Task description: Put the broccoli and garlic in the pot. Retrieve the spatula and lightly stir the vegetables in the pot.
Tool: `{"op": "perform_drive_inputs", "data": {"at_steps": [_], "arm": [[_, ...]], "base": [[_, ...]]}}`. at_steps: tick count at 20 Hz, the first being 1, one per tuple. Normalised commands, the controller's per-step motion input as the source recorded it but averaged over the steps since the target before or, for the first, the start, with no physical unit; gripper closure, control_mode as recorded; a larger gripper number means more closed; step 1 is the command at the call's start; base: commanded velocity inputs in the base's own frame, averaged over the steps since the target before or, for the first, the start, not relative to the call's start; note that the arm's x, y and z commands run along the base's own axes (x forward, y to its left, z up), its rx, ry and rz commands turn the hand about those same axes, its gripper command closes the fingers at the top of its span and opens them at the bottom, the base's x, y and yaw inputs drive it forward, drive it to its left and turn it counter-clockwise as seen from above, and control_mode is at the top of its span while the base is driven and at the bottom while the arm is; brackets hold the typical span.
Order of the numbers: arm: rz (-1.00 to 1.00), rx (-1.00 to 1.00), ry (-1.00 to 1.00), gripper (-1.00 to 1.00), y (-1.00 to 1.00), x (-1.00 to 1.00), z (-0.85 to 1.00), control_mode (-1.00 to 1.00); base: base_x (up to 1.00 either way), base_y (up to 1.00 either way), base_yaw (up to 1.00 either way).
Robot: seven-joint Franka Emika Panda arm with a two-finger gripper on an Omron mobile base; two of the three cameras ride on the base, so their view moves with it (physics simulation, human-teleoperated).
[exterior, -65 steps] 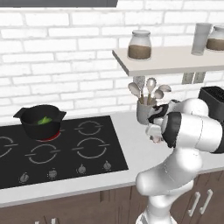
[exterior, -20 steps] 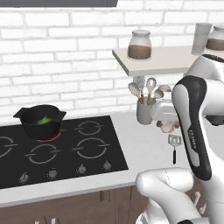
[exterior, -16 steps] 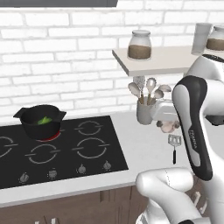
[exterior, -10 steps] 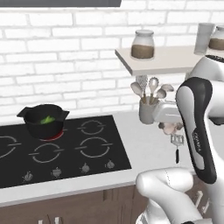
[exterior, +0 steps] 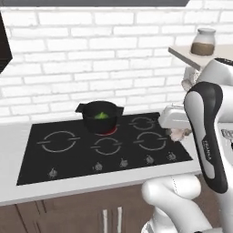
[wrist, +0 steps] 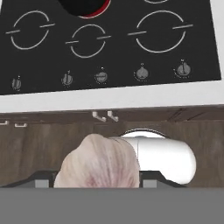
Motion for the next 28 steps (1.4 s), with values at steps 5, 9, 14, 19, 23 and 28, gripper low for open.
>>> {"op": "perform_drive_inputs", "data": {"at_steps": [5,9,14,19,23,28], "arm": [[0.00,0.00,0.00,1.00,0.00,0.00,0.00,1.00],[0.00,0.00,0.00,1.00,0.00,0.00,0.00,1.00],[0.00,0.00,0.00,1.00,0.00,0.00,0.00,1.00],[0.00,0.00,0.00,1.00,0.00,0.00,0.00,1.00],[-0.05,0.00,0.07,1.00,-0.01,0.11,-0.06,-1.00],[-0.02,0.00,0.00,1.00,0.00,0.88,-0.33,-1.00]], "base": [[-0.19,1.00,0.00],[0.10,0.96,-0.04],[0.59,0.38,-0.14],[0.58,0.02,-0.10],[0.00,0.00,0.00],[0.00,0.00,0.00]]}}
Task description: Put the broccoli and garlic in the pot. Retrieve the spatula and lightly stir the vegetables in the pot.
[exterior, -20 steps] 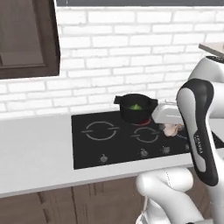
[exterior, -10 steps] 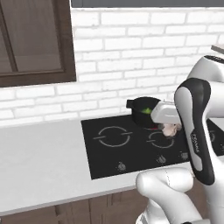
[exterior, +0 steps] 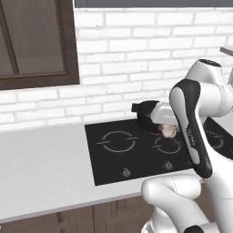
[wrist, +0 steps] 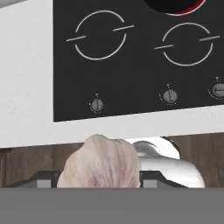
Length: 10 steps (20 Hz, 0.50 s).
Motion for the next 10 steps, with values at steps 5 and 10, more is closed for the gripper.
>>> {"op": "perform_drive_inputs", "data": {"at_steps": [5,10], "arm": [[-0.07,0.04,0.00,1.00,-0.04,1.00,-0.15,-1.00],[-0.01,0.00,-0.01,1.00,-0.58,1.00,0.03,-1.00]], "base": [[0.00,0.00,0.00],[0.00,0.00,0.00]]}}
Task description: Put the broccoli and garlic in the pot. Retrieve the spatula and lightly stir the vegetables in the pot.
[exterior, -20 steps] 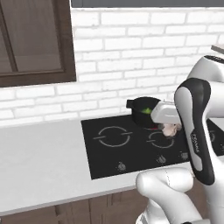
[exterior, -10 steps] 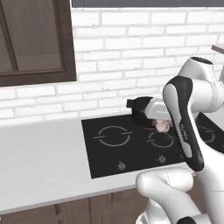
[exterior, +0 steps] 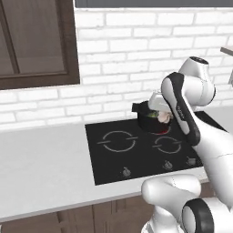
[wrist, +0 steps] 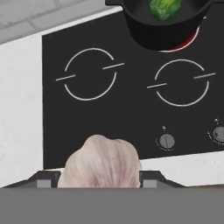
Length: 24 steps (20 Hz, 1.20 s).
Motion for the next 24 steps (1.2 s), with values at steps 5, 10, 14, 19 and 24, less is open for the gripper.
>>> {"op": "perform_drive_inputs", "data": {"at_steps": [5,10,14,19,24], "arm": [[-0.08,-0.04,0.01,1.00,-0.59,1.00,-0.07,-1.00],[-0.13,-0.15,0.00,1.00,-0.42,1.00,-0.36,-1.00],[-0.12,-0.17,0.00,1.00,-0.20,1.00,-0.53,-1.00],[-0.03,-0.04,0.00,1.00,-0.02,0.78,-0.41,-1.00],[0.00,0.00,0.01,1.00,-0.01,0.53,-0.26,-1.00]], "base": [[0.00,0.00,0.00],[0.00,0.00,0.00],[0.00,0.00,0.00],[0.00,0.00,0.00],[0.00,0.00,0.00]]}}
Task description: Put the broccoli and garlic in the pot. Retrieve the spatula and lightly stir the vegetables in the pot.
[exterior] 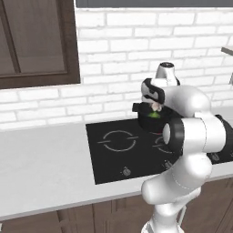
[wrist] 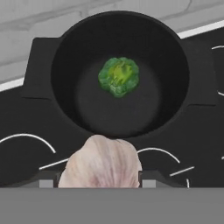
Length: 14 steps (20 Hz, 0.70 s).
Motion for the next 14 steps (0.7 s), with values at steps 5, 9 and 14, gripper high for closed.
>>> {"op": "perform_drive_inputs", "data": {"at_steps": [5,9,14], "arm": [[0.00,0.03,0.01,1.00,-0.12,0.48,-0.35,-1.00],[0.00,0.05,0.02,1.00,-0.23,0.40,-0.35,-1.00],[0.00,0.04,0.01,1.00,-0.20,0.33,-0.32,-1.00]], "base": [[0.00,0.00,0.00],[0.00,0.00,0.00],[0.00,0.00,0.00]]}}
